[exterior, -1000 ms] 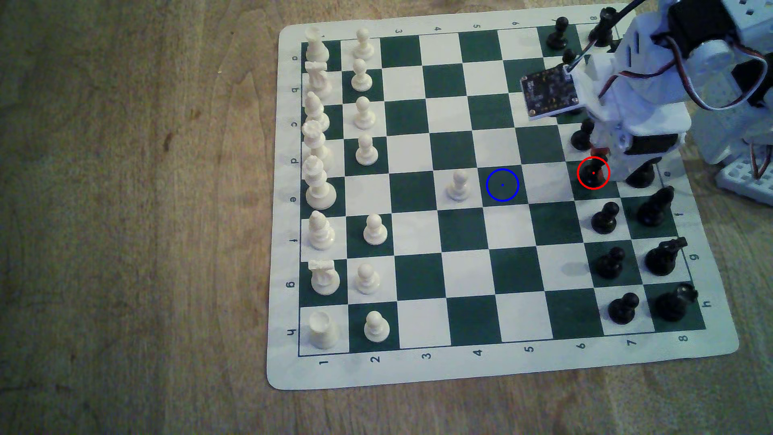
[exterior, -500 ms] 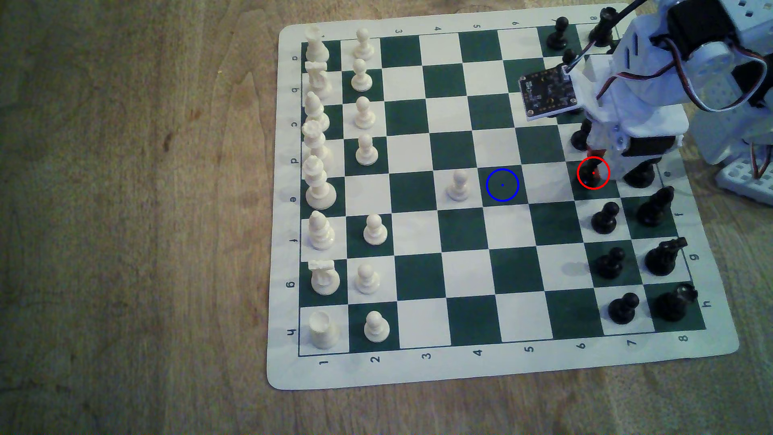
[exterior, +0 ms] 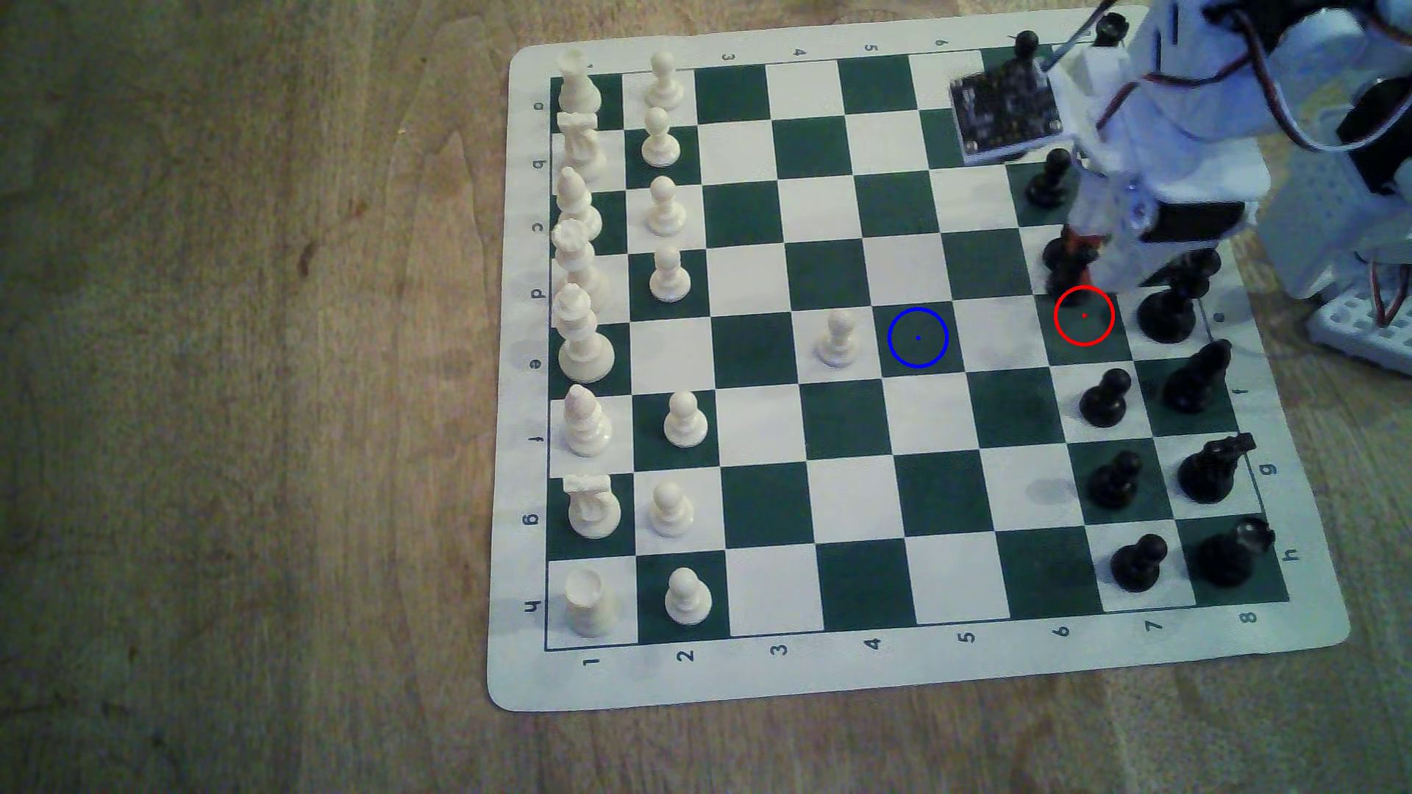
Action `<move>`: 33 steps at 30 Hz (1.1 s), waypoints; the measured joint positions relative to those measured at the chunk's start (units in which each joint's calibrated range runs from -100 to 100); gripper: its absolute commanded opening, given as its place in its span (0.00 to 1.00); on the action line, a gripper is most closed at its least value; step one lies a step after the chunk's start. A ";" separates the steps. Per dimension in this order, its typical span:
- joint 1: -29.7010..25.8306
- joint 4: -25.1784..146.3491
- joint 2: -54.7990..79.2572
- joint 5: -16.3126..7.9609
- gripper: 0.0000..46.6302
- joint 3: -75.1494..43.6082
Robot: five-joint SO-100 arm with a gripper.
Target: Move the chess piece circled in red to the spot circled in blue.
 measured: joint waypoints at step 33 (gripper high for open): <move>2.29 -6.37 33.01 0.34 0.02 -24.85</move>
